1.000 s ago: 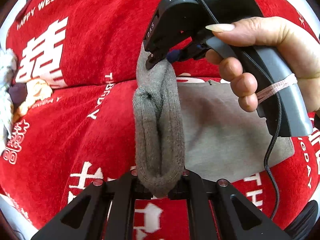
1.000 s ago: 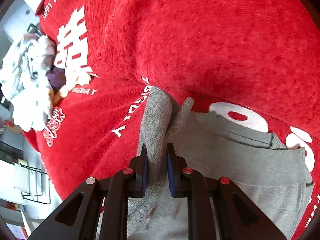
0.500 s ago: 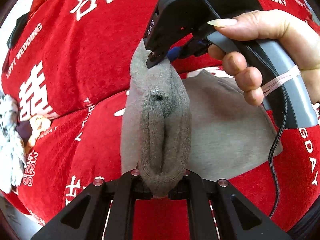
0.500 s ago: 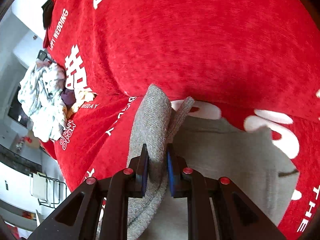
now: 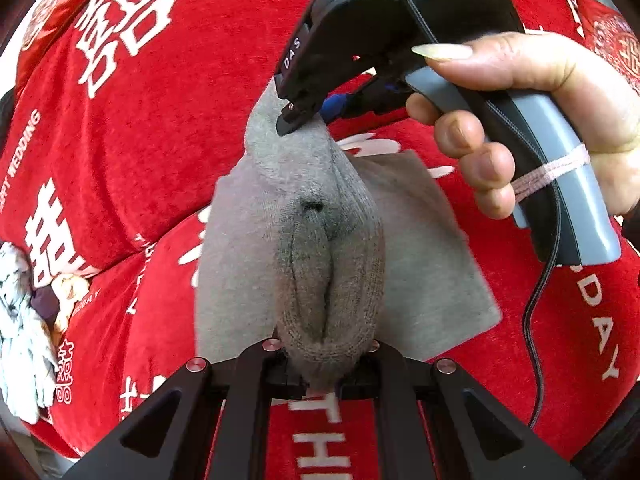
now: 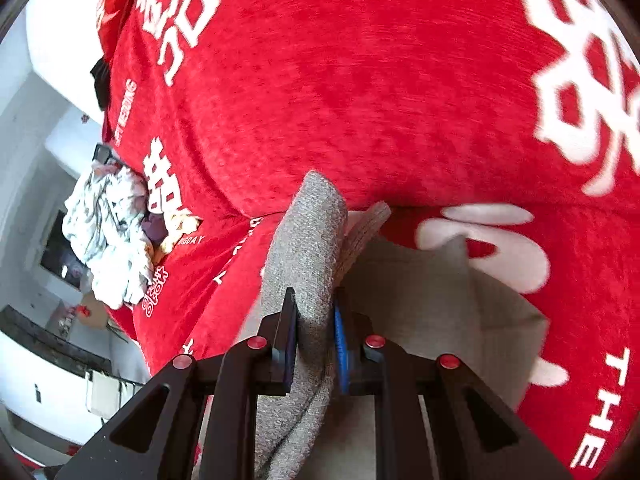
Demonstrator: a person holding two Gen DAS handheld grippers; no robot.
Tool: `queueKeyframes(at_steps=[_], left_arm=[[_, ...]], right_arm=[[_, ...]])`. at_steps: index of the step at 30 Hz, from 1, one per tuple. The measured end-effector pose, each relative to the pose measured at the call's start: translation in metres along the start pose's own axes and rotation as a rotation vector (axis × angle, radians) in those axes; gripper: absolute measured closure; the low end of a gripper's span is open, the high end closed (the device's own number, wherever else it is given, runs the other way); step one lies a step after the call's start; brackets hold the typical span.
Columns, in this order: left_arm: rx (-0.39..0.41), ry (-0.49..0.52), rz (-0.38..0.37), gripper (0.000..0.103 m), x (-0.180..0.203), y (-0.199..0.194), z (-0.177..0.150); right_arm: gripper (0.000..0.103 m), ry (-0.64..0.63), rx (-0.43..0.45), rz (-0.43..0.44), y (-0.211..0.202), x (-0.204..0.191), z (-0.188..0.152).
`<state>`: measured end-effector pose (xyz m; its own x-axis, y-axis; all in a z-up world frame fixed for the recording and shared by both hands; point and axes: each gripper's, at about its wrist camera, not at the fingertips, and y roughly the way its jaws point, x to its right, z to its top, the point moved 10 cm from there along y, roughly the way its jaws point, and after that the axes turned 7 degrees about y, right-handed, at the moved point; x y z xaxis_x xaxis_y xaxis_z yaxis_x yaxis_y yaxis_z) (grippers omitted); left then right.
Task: Fold small clothes
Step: 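Lift the gripped sweater edge with both tools and fold it over, then lower the folded sweater onto the bedspread and open both tools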
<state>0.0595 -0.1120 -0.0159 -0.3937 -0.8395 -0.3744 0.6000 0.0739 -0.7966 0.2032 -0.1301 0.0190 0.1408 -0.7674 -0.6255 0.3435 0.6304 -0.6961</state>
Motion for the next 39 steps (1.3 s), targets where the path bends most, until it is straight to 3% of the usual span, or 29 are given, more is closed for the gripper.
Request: queueKeyframes(at_steps=[11,18,20,21,22,23,24,25,27,30,32,33,35,37,39], left_arm=[[-0.018,0.095,-0.001,0.094,0.052,0.01,0.015],[-0.067,0.146,0.017,0.094,0.064,0.032,0.003],[-0.055,0.152,0.026,0.093,0.063,0.031,0.003],[-0.05,0.152,0.019,0.089,0.062,0.029,0.003],[-0.044,0.15,-0.006,0.069,0.064,0.027,0.003],[-0.042,0.143,-0.04,0.038,0.065,0.024,0.001],[-0.036,0.131,-0.066,0.027,0.064,0.02,0.0],[-0.003,0.113,-0.076,0.023,0.06,0.011,0.0],[0.047,0.112,-0.115,0.023,0.059,-0.006,-0.001],[0.148,0.098,-0.214,0.023,0.049,-0.039,0.001],[0.202,0.057,-0.221,0.023,0.026,-0.055,0.007],[0.217,0.02,-0.206,0.023,0.006,-0.057,0.009],[0.206,-0.052,-0.185,0.023,-0.027,-0.05,0.009],[0.146,-0.15,-0.163,0.023,-0.064,-0.031,0.001],[0.104,-0.2,-0.192,0.023,-0.082,-0.012,-0.008]], right_arm=[[0.086,0.105,0.048,0.074,-0.026,0.059,-0.005],[0.085,0.187,0.02,0.035,-0.01,0.098,-0.023],[0.078,0.218,0.021,0.041,-0.01,0.111,-0.025],[0.078,0.242,0.024,0.04,-0.011,0.117,-0.025],[0.076,0.274,0.038,0.024,-0.015,0.126,-0.025],[0.075,0.293,0.049,0.016,-0.019,0.131,-0.024],[0.069,0.314,0.065,0.009,-0.026,0.138,-0.022],[0.062,0.326,0.08,-0.006,-0.033,0.143,-0.021],[0.062,0.315,0.12,-0.051,-0.051,0.147,-0.019],[0.06,0.224,0.144,-0.036,-0.068,0.121,-0.017],[0.04,0.174,0.127,-0.014,-0.067,0.098,-0.019],[0.038,0.15,0.116,-0.014,-0.065,0.087,-0.019],[0.038,0.1,0.119,-0.066,-0.06,0.074,-0.021],[0.038,0.129,0.1,-0.108,-0.055,0.078,-0.026],[0.038,0.157,0.076,-0.079,-0.052,0.078,-0.038]])
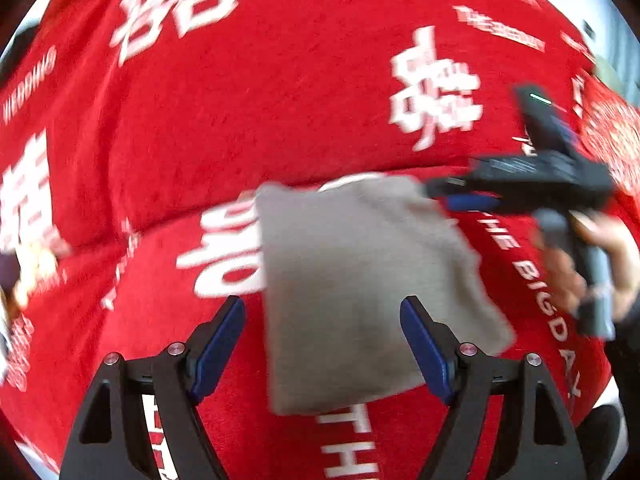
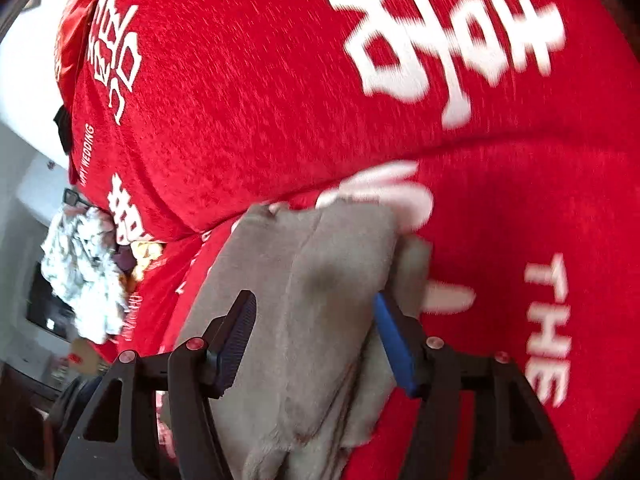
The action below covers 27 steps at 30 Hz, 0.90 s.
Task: Fold small clothes
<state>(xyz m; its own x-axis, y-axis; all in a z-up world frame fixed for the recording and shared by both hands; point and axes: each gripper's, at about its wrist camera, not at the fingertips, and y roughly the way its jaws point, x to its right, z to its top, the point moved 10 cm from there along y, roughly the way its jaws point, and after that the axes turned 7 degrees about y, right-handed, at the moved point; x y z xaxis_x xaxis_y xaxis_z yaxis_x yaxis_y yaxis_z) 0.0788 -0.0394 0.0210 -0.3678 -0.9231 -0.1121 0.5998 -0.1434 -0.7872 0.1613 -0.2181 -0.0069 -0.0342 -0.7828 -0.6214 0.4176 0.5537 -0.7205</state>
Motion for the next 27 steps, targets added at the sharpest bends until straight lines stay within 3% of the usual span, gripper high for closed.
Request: queueKeyframes(at_steps=[4,5,6,11,15,19,22,24,27], left_arm=[[-0.048,-0.065,-0.035,0.023,-0.025,0.034,-0.012],[-0.078,-0.082,-0.047,0.023,-0.025,0.042,-0.017],[-0.104,-0.095,-0.064,0.023,-0.026,0.051,-0.023],[-0.126,-0.134,-0.121,0.022,-0.024,0.062,-0.043],[-0.093,-0.131,-0.136,0.022,-0.027,0.045,-0.031],[-0.074,-0.125,-0.057,0.022,-0.044,0.041,-0.014],[-0.096,-0.136,-0.046,0.022,-0.049,0.054,-0.01],[-0.095,-0.144,-0.047,0.022,-0.049,0.058,-0.009],[-0.093,-0.143,-0.046,0.02,-0.049,0.061,-0.009]], right_arm=[[0.042,-0.055,-0.015,-0.089,0.016,0.005,-0.015],[0.076,-0.063,-0.017,-0.103,0.023,0.007,-0.019],[0.085,-0.09,-0.033,-0.115,0.029,0.006,-0.023],[0.09,-0.049,-0.023,-0.117,0.027,0.022,-0.021],[0.086,-0.013,-0.019,-0.115,0.018,0.024,-0.023],[0.076,-0.087,0.062,-0.11,-0.018,-0.008,-0.035],[0.038,-0.166,0.052,-0.012,-0.028,-0.046,-0.065],[0.037,-0.233,0.032,0.019,-0.024,-0.066,-0.089],[0.037,-0.232,-0.01,-0.003,-0.009,-0.058,-0.106]])
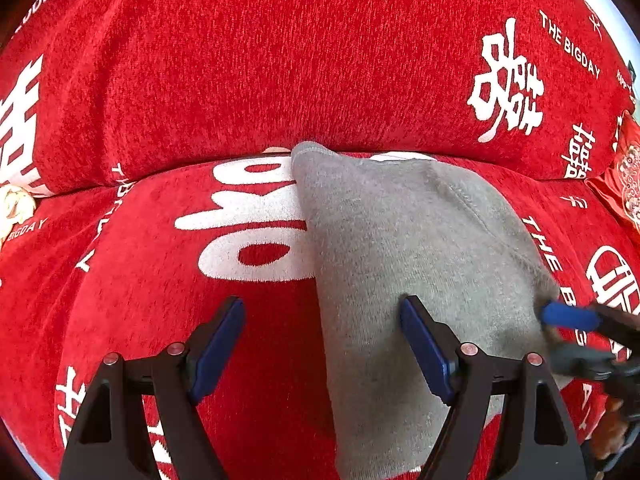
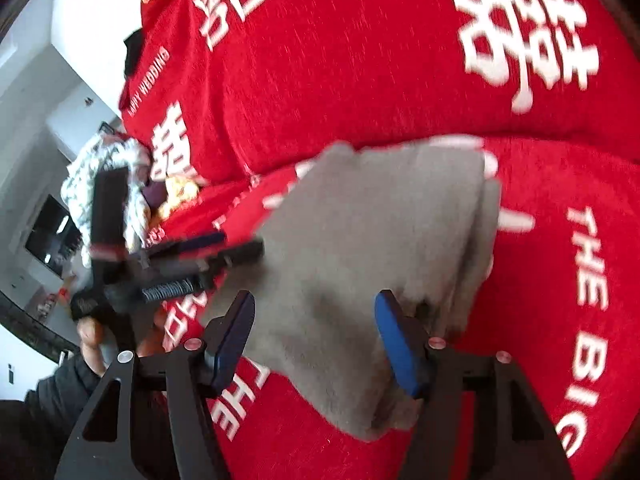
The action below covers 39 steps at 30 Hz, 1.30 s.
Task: Fold small clothes
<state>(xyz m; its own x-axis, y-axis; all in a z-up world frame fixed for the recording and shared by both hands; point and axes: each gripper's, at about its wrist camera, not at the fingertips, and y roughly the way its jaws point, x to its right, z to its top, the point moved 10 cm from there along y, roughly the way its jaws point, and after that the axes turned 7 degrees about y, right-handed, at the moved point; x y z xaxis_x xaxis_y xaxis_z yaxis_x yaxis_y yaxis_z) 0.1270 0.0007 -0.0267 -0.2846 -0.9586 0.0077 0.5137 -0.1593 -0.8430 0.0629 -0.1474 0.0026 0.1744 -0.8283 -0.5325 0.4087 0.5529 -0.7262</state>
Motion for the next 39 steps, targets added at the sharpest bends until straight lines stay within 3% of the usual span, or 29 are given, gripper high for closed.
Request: queueKeyframes(at_steps=[1,2,4,5,9,11,13,18,23,29,33,36,39], left_arm=[[-0.004,0.001,0.012,0.013,-0.001,0.001,-0.001],[-0.005,0.005,0.03,0.01,-0.002,0.002,0.0],[-0.003,0.019,0.036,0.01,-0.001,0.003,-0.001],[-0.004,0.021,0.038,0.01,-0.001,0.003,0.0],[0.02,0.039,0.045,0.01,0.0,-0.005,0.009],[0.019,0.048,0.064,0.01,-0.001,-0.001,0.018],[-0.017,0.047,0.057,0.01,0.0,0.012,0.026],[-0.081,0.058,0.057,0.01,-0.001,0.037,0.04],[-0.124,0.071,0.035,0.01,-0.003,0.062,0.047],[-0.162,0.043,-0.005,0.01,-0.002,0.081,0.052],[-0.106,0.029,-0.007,0.01,-0.005,0.048,0.053],[-0.069,0.063,-0.038,0.01,0.003,0.023,0.041],[-0.047,0.134,0.0,0.01,0.008,0.01,0.022]], right_arm=[[0.043,0.019,-0.014,-0.041,0.007,0.012,-0.004],[0.059,0.036,-0.02,-0.062,0.012,0.021,-0.006],[0.069,0.056,-0.012,-0.079,0.015,0.029,-0.007],[0.069,0.074,-0.009,-0.075,0.013,0.033,-0.005],[0.065,0.04,-0.002,-0.126,0.004,0.025,0.0],[0.048,-0.027,0.036,-0.167,0.0,0.013,0.013],[0.039,-0.066,0.06,-0.203,0.001,0.006,0.028],[0.04,-0.059,-0.053,-0.313,0.05,0.029,0.056],[0.04,0.012,-0.074,-0.302,0.076,0.053,0.083],[0.039,-0.018,-0.083,-0.35,0.087,0.068,0.093],[0.039,-0.027,-0.076,-0.422,0.073,0.064,0.093],[0.039,-0.145,-0.046,-0.418,0.05,0.031,0.075],[0.039,-0.24,-0.044,-0.432,0.041,0.011,0.053]])
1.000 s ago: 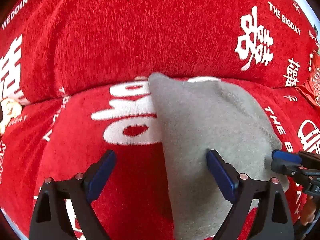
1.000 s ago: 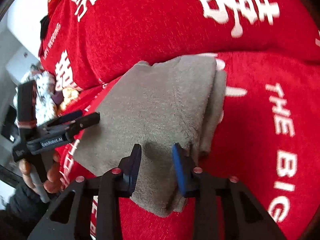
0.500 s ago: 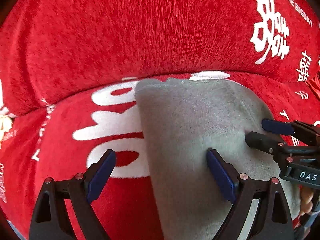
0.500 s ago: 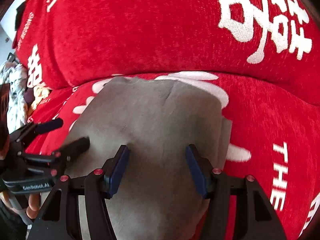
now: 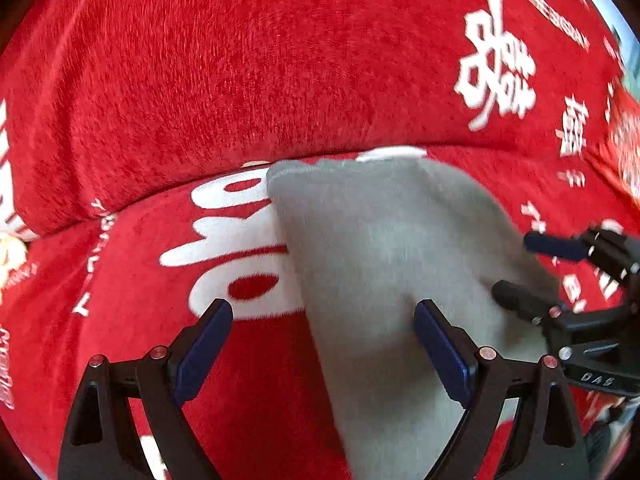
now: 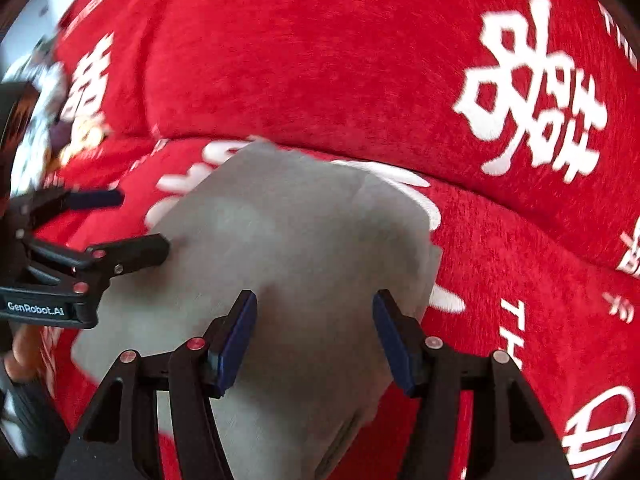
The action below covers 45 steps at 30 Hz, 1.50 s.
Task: Fold small clothes
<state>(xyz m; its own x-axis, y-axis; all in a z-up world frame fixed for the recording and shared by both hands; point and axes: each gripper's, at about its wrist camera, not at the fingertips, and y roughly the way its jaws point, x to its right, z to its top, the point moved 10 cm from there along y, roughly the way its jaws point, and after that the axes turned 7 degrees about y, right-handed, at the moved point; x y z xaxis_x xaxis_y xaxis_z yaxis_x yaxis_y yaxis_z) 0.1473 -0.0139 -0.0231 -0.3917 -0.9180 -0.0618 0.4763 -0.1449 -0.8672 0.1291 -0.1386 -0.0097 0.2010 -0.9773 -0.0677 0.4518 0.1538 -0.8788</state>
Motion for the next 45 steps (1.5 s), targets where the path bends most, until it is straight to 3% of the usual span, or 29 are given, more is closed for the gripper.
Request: queueKeyframes(at_steps=[6,10,18,22,29,37,45], left_arm=[[-0.017,-0.02,-0.003,0.01,-0.004,-0.002,-0.03],[-0.013,-0.019,0.018,0.01,-0.001,-0.009,-0.037],[0.02,-0.033,0.002,0.01,0.013,-0.034,-0.059],[0.011,-0.052,0.013,0.01,0.012,-0.031,-0.07],[-0.032,-0.072,-0.005,0.01,0.01,-0.013,-0.088],[-0.007,-0.072,0.001,0.01,0.019,-0.035,-0.088],[0.033,-0.089,0.04,0.01,0.026,-0.058,-0.082]], right_arm=[[0.038,0.002,0.011,-0.024,-0.009,0.005,-0.034],[0.037,0.027,-0.036,-0.053,-0.006,0.02,-0.057],[0.037,0.004,0.116,-0.082,-0.06,-0.01,-0.063],[0.037,-0.011,0.149,-0.034,-0.065,-0.037,-0.071],[0.038,0.042,0.056,-0.016,-0.027,-0.03,-0.096],[0.035,0.074,0.068,0.001,-0.052,-0.037,-0.094],[0.035,0.124,0.082,-0.066,-0.068,-0.034,-0.092]])
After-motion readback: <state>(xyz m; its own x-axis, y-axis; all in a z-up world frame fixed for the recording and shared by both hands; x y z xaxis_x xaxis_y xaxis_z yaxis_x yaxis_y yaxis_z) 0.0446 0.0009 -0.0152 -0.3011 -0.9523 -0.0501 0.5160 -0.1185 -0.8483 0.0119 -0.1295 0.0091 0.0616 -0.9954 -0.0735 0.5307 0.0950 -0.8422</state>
